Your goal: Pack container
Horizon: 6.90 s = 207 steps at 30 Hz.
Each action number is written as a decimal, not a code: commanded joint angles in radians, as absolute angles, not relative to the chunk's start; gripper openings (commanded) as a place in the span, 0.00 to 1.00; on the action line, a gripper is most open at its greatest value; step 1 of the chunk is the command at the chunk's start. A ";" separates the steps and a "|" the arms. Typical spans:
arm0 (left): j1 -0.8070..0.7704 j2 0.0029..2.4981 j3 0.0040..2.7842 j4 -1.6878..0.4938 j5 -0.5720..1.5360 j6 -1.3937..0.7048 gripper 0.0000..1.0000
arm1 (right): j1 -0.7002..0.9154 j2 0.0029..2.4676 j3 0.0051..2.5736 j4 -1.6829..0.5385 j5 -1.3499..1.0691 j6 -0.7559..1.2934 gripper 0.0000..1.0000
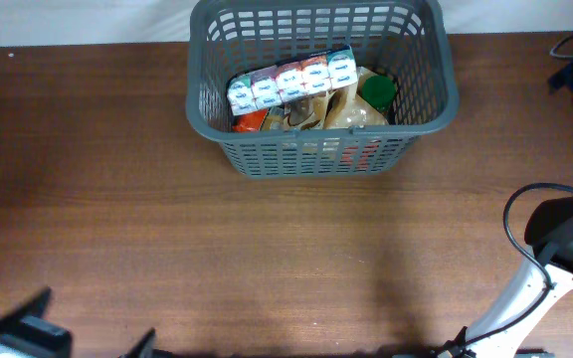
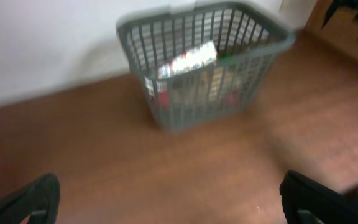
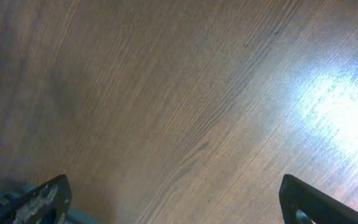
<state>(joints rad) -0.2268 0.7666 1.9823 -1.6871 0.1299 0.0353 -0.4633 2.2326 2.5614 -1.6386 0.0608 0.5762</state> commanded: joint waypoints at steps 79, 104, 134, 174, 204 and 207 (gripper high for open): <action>-0.005 0.005 0.108 -0.254 0.233 0.163 0.99 | -0.465 2.217 2.557 -1.638 0.076 0.585 0.99; 0.044 0.005 0.080 -0.247 0.229 0.189 0.99 | -0.465 2.217 2.557 -1.638 0.076 0.585 0.99; 0.044 0.005 0.080 -0.247 0.229 0.189 0.99 | -0.465 2.217 2.557 -1.638 0.076 0.585 0.99; 0.044 0.005 0.080 -0.247 0.229 0.189 0.99 | -0.138 1.561 2.118 -0.859 0.204 0.318 0.99; 0.044 0.005 0.080 -0.247 0.229 0.189 0.99 | -0.089 0.397 0.838 -0.361 -0.004 0.174 0.99; 0.044 0.005 0.080 -0.247 0.229 0.189 0.99 | -0.089 0.345 0.725 -0.287 -0.069 0.121 0.99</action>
<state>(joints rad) 0.0399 0.0147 0.0902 -0.2489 0.2131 0.1761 -0.1009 0.3828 0.8059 -0.3214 0.0326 0.2066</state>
